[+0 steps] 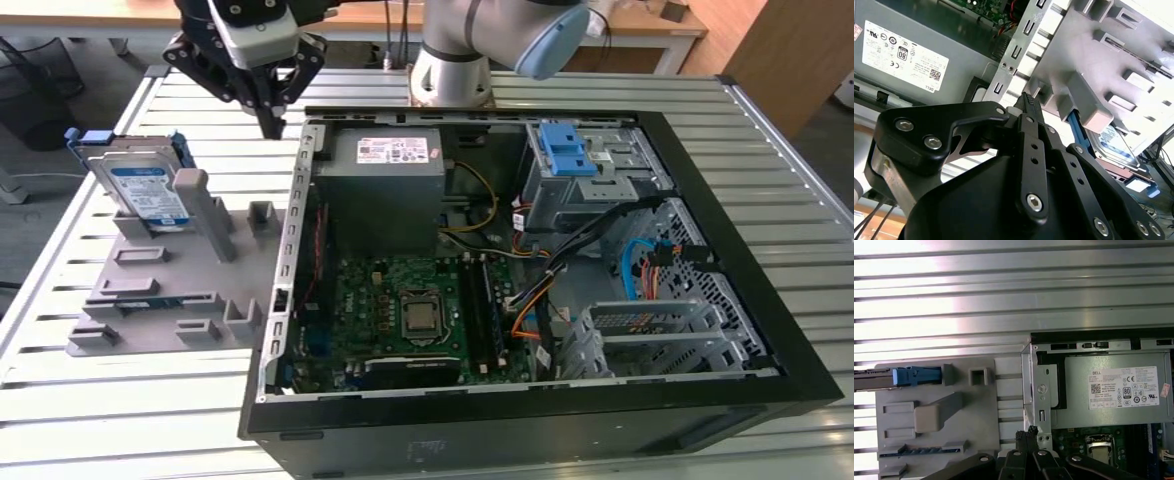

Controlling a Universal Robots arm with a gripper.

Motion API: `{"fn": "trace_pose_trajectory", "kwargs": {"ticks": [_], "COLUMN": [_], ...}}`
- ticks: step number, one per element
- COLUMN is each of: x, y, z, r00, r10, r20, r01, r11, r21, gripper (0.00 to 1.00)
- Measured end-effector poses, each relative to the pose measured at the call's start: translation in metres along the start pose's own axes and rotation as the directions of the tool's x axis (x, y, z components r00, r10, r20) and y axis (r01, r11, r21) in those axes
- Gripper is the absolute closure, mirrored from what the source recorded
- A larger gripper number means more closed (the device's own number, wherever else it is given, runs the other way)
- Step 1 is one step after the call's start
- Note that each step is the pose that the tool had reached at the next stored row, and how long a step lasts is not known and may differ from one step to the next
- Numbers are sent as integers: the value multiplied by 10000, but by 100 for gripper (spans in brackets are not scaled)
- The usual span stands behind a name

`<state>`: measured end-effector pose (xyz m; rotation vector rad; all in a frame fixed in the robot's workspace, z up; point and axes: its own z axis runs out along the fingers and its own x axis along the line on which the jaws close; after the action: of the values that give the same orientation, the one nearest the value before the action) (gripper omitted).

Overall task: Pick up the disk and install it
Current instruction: 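Reach for the disk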

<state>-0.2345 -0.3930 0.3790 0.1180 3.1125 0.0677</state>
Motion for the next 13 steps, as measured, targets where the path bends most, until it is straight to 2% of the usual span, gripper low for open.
{"fn": "trace_pose_trajectory", "kwargs": {"ticks": [13], "x": [78], "y": [-2], "z": [4], "r00": [10000], "r10": [0], "r20": [0], "r01": [0], "r11": [10000], "r21": [0], "gripper": [89]}}
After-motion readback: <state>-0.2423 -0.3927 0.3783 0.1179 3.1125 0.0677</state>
